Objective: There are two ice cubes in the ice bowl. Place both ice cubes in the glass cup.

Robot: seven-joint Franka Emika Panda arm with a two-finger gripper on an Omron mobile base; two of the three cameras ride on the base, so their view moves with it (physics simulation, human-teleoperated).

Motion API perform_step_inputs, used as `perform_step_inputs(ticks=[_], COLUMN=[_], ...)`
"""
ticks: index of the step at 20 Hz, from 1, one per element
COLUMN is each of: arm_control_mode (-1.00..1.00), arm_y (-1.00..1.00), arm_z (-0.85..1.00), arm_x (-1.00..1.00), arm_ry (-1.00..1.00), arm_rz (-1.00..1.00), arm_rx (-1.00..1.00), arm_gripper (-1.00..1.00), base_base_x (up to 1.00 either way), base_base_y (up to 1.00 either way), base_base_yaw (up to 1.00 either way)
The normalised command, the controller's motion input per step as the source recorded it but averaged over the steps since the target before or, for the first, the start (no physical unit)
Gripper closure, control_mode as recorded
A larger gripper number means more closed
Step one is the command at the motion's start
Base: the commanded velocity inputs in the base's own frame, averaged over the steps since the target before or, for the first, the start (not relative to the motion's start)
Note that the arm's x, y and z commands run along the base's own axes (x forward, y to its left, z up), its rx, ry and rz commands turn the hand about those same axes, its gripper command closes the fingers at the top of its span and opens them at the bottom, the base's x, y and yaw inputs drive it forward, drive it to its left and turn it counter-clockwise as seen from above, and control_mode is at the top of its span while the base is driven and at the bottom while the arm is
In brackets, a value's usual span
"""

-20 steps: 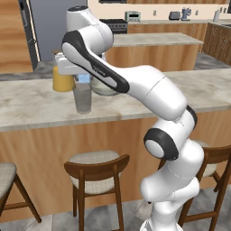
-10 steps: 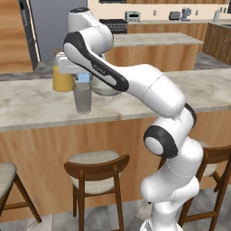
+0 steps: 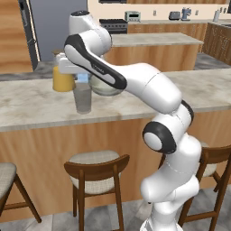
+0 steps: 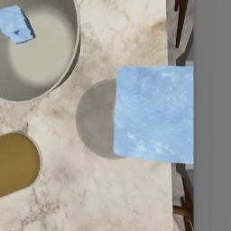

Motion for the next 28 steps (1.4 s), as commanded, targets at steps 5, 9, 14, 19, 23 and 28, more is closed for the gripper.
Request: perform_step_inputs(ticks=[5, 9, 14, 19, 23, 28], arm_control_mode=[-1.00, -1.00, -1.00, -1.00, -1.00, -1.00], arm_y=[0.15, 0.04, -0.06, -0.09, -0.02, 0.00], arm_z=[-0.14, -0.07, -0.02, -0.11, -0.11, -0.08], arm_x=[0.33, 0.25, 0.14, 0.01, 0.00, 0.00], arm_ry=[0.00, 0.00, 0.00, 0.02, 0.01, 0.00], arm_rz=[0.00, 0.00, 0.00, 0.01, 0.00, 0.00], arm_rx=[0.00, 0.00, 0.00, 0.00, 0.00, 0.00], arm_gripper=[1.00, 1.00, 1.00, 1.00, 1.00, 1.00], base_base_x=[0.00, 0.00, 0.00, 0.00, 0.00, 0.00], base_base_y=[0.00, 0.00, 0.00, 0.00, 0.00, 0.00], base_base_yaw=[0.00, 0.00, 0.00, 0.00, 0.00, 0.00])
